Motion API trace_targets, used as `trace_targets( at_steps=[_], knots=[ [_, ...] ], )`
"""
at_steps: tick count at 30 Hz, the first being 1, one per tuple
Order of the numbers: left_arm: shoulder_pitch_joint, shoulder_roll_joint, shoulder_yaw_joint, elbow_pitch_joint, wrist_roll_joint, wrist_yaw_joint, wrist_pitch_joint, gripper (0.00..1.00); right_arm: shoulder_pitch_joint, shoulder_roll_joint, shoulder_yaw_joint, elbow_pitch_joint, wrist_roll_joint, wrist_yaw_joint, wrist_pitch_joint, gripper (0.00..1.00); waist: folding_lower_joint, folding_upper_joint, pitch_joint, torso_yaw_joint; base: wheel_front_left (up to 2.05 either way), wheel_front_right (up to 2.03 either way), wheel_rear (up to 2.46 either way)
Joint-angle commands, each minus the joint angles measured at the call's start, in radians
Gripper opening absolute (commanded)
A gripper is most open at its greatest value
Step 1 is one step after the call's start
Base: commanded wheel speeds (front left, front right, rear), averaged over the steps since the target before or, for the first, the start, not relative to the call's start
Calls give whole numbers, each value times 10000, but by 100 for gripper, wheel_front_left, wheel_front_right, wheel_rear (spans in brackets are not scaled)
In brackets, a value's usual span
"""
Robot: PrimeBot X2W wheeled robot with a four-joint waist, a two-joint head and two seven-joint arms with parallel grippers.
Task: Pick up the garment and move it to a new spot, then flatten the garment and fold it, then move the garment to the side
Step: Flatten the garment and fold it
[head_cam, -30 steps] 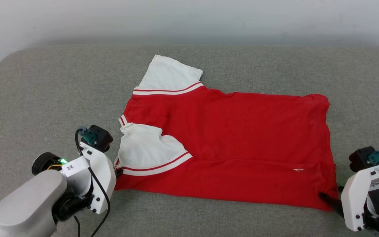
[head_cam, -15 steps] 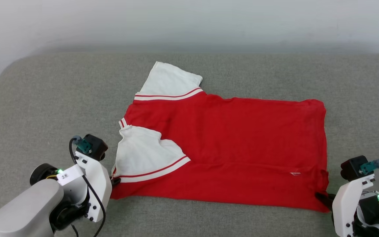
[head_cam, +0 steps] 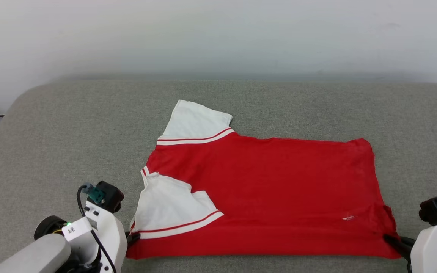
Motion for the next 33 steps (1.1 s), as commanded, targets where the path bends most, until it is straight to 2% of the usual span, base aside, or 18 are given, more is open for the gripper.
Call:
trace_targets(
  at_steps=[1, 7, 13, 14, 15, 16, 20, 25, 29, 33],
  knots=[
    [362, 129, -92, -143, -79, 166, 35, 0, 516, -93, -328, -245, -39, -12, 214, 0, 1, 0, 39, -37, 0, 0, 0],
    [748, 88, -142, 34, -152, 381, -129, 0, 948, 326, -672, -257, -317, -13, 611, 0, 1, 0, 368, -167, 0, 0, 0],
    [865, -163, -198, 579, -256, 290, -246, 0, 838, 864, -629, 432, -610, -13, 533, 0, 1, 0, 577, -216, 0, 0, 0],
    [855, -187, -190, 651, -243, 294, -292, 2, 813, 948, -679, 519, -650, -15, 377, 13, 1, 0, 562, -216, 0, 0, 0],
    [800, -177, -144, 692, -153, 308, -418, 56, 793, 1011, -745, 591, -722, -15, 199, 48, 1, 0, 516, -215, 0, 0, 0],
    [747, -157, -86, 737, -114, 359, -547, 100, 749, 992, -790, 623, -931, -15, -4, 100, 1, 0, 445, -211, 0, 0, 0],
    [729, 3, 53, 628, -14, 372, -904, 100, 714, 1282, -1076, 523, -1378, -10, -835, 100, 1, 0, 70, -281, 0, 0, 0],
    [385, 344, 494, 278, 204, 633, -1492, 100, 810, 1563, -1773, -22, -2066, -10, -1702, 100, 1, 0, -257, -396, 0, 0, 0],
    [-163, 375, 838, 206, 597, 878, -2006, 100, 592, 2162, -2656, -706, -2863, -10, -2611, 100, 1, 0, -288, -520, 0, 0, 0],
    [-964, 170, 1062, 318, 988, 854, -2316, 100, 476, 3064, -3519, -1534, -3691, -10, -3610, 100, 1, 0, -95, -707, 0, 0, 0]
  ],
)
